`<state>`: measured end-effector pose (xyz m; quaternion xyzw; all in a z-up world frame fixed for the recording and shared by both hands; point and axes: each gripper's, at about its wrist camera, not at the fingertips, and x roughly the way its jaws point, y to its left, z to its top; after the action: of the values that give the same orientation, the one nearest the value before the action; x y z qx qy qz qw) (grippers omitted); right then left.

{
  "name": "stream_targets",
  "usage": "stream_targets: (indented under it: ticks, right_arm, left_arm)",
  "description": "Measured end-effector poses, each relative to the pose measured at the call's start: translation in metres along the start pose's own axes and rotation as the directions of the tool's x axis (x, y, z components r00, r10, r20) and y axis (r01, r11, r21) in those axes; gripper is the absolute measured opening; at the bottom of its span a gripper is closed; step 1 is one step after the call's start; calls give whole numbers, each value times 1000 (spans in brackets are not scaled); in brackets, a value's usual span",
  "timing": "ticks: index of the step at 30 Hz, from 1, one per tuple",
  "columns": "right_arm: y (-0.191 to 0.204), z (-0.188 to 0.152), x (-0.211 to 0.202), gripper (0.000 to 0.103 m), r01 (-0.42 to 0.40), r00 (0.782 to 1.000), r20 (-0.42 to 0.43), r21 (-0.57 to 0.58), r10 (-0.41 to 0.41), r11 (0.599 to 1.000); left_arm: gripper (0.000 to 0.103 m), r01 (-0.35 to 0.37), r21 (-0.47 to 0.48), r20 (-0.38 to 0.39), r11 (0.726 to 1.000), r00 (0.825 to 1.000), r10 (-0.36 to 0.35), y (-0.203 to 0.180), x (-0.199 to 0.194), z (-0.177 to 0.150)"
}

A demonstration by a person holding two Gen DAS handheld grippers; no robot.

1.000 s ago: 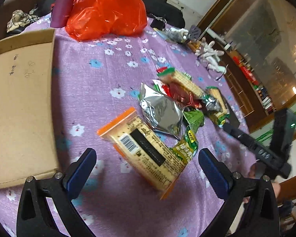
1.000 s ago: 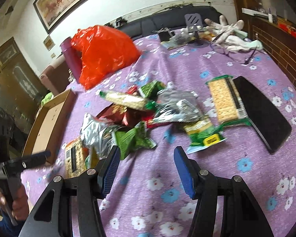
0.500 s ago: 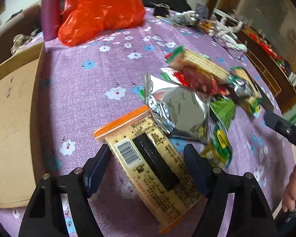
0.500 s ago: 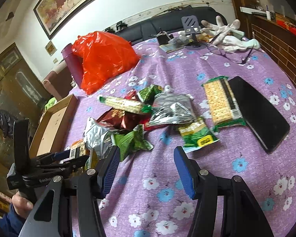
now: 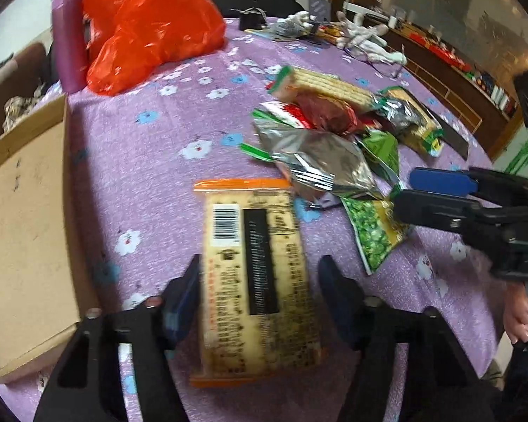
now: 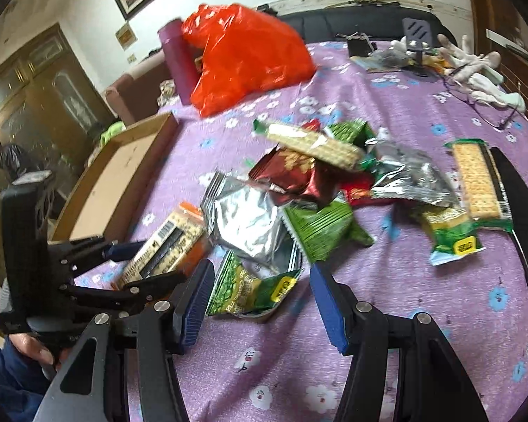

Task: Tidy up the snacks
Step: 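Lift the cracker pack with the left tool while the right tool grasps a green snack bag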

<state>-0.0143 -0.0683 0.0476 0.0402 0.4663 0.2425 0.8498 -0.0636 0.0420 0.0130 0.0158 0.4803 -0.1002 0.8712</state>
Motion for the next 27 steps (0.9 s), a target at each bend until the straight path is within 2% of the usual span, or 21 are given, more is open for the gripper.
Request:
stream_targets:
  ticks: [1, 3, 7, 8, 11, 17, 25, 26, 27]
  right_arm:
    - [0, 0, 3, 62, 9, 1000, -6, -1, -9, 1000]
    - [1, 0, 11, 62, 24, 999, -22, -7, -24, 1000]
    - [12, -3, 20, 60, 60, 998, -31, -70, -62, 996]
    - [16, -5, 23, 47, 79, 996, -35, -96, -83, 992]
    - [21, -8, 23, 35, 75, 996, -35, -125, -80, 989]
    - [26, -8, 14, 30, 78, 997, 3, -131, -79, 988]
    - [23, -5, -7, 30, 73, 996, 51, -98, -69, 992]
    - [23, -5, -9, 30, 70, 996, 56, -93, -65, 993]
    - [24, -4, -12, 30, 64, 996, 63, -89, -59, 994]
  left_arm:
    - [67, -24, 16, 6, 1000, 1000, 23, -4, 1, -1]
    - [53, -67, 27, 31, 997, 997, 67, -6, 0, -3]
    - [53, -24, -14, 35, 1000, 999, 24, 6, -4, -3]
    - [53, -19, -20, 36, 1000, 999, 20, 8, -5, -4]
    - [53, -17, -24, 37, 1000, 999, 18, 10, -8, -6]
    - [52, 7, -30, 66, 1000, 998, -5, 11, -18, -6]
    - [51, 28, -37, 114, 999, 993, -24, 14, -34, -6]
    - [35, 29, -41, 123, 999, 992, -24, 15, -37, -6]
    - [12, 24, -46, 129, 999, 991, -17, 17, -40, -5]
